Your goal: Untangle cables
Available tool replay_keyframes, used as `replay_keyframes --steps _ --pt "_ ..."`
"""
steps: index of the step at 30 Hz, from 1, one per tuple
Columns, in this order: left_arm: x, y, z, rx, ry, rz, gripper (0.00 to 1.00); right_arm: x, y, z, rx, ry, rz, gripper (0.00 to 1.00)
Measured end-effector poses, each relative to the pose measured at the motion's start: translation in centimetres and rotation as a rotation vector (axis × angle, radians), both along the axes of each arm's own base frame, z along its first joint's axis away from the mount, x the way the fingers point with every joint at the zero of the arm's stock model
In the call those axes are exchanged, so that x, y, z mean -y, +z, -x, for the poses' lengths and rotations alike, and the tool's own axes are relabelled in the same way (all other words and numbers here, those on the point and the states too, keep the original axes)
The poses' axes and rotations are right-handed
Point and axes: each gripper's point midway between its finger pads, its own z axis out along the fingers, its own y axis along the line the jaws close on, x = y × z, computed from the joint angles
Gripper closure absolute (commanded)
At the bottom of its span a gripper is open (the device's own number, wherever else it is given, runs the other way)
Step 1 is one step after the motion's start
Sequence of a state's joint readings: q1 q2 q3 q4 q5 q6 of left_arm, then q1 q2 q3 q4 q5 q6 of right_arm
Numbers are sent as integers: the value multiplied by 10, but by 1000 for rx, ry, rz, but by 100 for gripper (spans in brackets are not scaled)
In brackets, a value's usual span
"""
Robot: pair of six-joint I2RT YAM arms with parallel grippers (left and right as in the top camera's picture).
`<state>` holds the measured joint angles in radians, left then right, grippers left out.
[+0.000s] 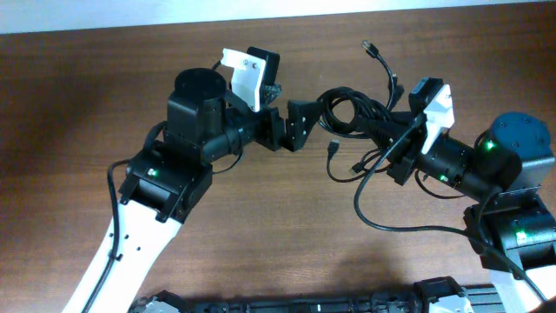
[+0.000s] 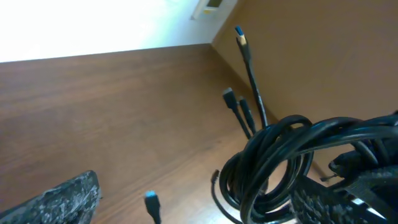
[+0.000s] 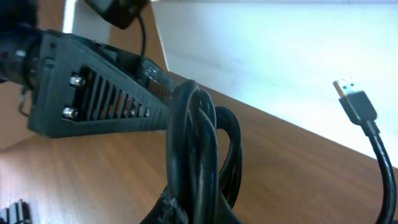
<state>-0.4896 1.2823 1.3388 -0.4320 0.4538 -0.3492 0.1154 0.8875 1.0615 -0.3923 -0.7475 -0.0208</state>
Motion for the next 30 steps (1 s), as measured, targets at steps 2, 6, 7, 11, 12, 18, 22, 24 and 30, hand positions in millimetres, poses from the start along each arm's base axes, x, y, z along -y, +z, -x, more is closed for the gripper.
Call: replay_keyframes --steps 2,6,7,11,12,18,22,24,30 --pt "-5 4 1 -7 -17 22 1 -2 3 2 13 18 -5 96" --pt "-17 17 6 -1 -58 70 3 -6 14 4 49 47 -31 96" --pt "-18 19 8 -1 -73 80 4 -6 17 4 58 51 -39 96" --pt "-14 22 18 -10 -141 106 14 -11 23 9 70 89 -59 96" --pt "-12 23 20 -12 -154 110 16 -14 26 13 78 120 -66 96" --pt "-10 25 25 -10 -191 119 41 -21 27 20 72 199 -85 96" --pt "-9 26 27 -3 -204 120 65 -23 24 18 51 214 -90 96" --pt "-8 26 27 -2 -207 121 76 -24 24 18 53 217 -90 96" --pt "-8 27 29 -5 -214 125 50 -25 25 20 54 230 -94 96"
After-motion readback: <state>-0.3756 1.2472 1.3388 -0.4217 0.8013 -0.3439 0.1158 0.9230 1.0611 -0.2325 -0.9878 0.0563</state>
